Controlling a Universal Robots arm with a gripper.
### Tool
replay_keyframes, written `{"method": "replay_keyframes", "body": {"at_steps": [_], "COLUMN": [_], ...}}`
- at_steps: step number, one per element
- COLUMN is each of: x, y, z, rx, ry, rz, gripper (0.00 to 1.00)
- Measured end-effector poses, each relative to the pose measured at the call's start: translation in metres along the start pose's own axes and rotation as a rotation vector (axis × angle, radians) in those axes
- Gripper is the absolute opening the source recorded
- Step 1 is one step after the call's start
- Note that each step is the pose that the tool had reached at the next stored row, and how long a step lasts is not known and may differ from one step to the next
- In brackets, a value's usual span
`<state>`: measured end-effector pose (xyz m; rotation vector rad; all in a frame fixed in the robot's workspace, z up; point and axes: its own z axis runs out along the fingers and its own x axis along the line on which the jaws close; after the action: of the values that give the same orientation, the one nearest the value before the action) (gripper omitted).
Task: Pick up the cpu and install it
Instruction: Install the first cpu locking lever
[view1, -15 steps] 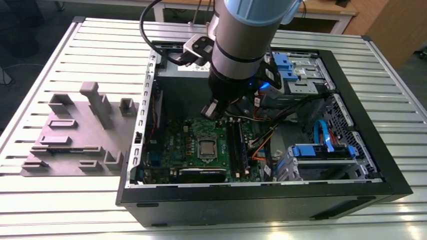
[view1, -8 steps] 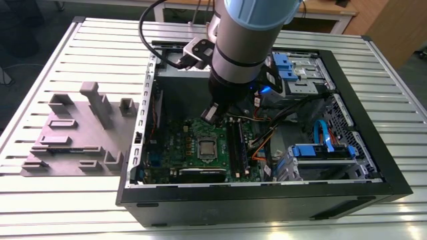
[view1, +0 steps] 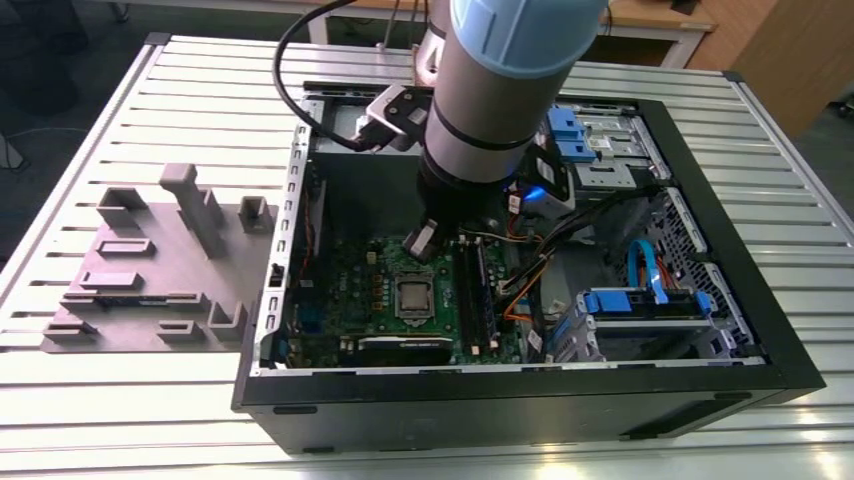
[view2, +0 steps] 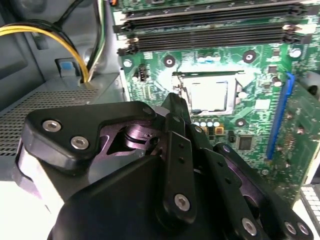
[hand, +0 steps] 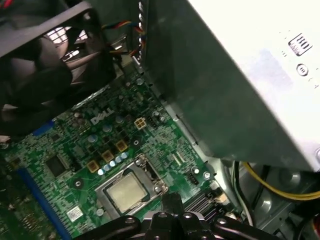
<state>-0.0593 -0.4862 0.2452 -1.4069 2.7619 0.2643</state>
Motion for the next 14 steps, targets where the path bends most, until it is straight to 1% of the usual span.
{"method": "replay_keyframes", "body": {"at_steps": [14], "x": [0.0165], "y": [-0.0121], "z": [-0.0033], "rx": [0.0019], "ry": [-0.0030], "rz": [0.028], "gripper": [0.10]}}
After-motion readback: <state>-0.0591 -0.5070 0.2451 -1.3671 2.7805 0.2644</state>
